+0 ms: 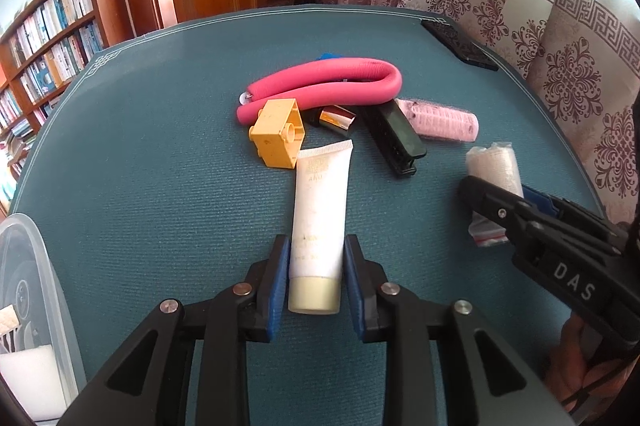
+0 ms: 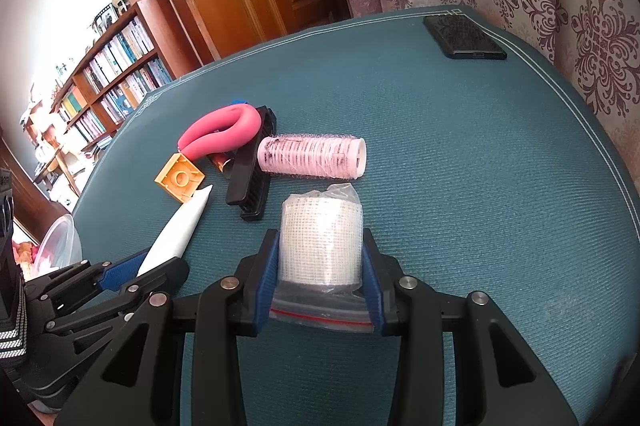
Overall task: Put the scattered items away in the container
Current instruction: 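Drop the lotion tube into the container with the left tool while the right tool drops the gauze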
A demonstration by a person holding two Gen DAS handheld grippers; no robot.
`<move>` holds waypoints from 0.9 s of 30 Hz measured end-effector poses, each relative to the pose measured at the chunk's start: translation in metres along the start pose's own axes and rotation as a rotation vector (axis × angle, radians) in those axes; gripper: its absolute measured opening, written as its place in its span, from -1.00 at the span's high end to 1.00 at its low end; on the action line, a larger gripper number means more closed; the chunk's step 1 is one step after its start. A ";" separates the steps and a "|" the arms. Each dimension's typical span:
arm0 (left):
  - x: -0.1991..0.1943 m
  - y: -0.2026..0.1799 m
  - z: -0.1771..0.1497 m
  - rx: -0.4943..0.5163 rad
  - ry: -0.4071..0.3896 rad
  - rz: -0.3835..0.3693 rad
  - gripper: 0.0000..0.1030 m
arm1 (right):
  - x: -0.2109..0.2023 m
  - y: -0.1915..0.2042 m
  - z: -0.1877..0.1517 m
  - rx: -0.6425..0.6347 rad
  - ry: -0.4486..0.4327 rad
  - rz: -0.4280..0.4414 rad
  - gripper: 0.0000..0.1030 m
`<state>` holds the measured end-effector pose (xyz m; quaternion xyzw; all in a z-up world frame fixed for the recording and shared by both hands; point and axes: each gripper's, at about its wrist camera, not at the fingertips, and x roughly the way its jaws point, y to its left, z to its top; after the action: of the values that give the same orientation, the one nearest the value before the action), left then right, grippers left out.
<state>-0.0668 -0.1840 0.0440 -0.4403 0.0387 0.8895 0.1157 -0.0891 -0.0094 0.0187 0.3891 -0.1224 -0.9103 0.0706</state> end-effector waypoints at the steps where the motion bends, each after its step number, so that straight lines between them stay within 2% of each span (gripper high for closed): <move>1: 0.000 0.000 0.001 -0.002 -0.001 0.001 0.33 | 0.000 0.000 0.000 -0.001 -0.001 0.001 0.17; 4: 0.003 -0.002 0.003 -0.008 -0.005 0.001 0.15 | 0.000 0.001 -0.001 -0.009 -0.004 -0.005 0.16; 6: 0.003 -0.004 0.003 -0.003 -0.011 0.014 0.15 | 0.000 0.003 -0.002 -0.019 -0.006 -0.010 0.16; 7: 0.003 -0.005 0.002 0.001 -0.013 0.019 0.16 | 0.000 0.003 -0.002 -0.023 -0.006 -0.012 0.16; 8: 0.002 -0.005 0.002 0.003 -0.017 0.020 0.35 | -0.001 0.003 -0.002 -0.026 -0.006 -0.012 0.17; 9: 0.002 -0.005 0.001 0.004 -0.018 0.018 0.44 | -0.001 0.002 -0.002 -0.024 -0.007 -0.013 0.23; 18: -0.025 0.006 -0.004 -0.032 -0.059 0.018 0.43 | -0.007 0.002 -0.003 0.000 -0.019 0.035 0.24; 27: -0.061 0.028 -0.011 -0.071 -0.132 0.081 0.43 | -0.019 0.020 -0.005 -0.016 -0.037 0.064 0.24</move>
<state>-0.0296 -0.2232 0.0848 -0.3824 0.0173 0.9214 0.0663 -0.0718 -0.0252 0.0334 0.3676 -0.1285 -0.9156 0.1004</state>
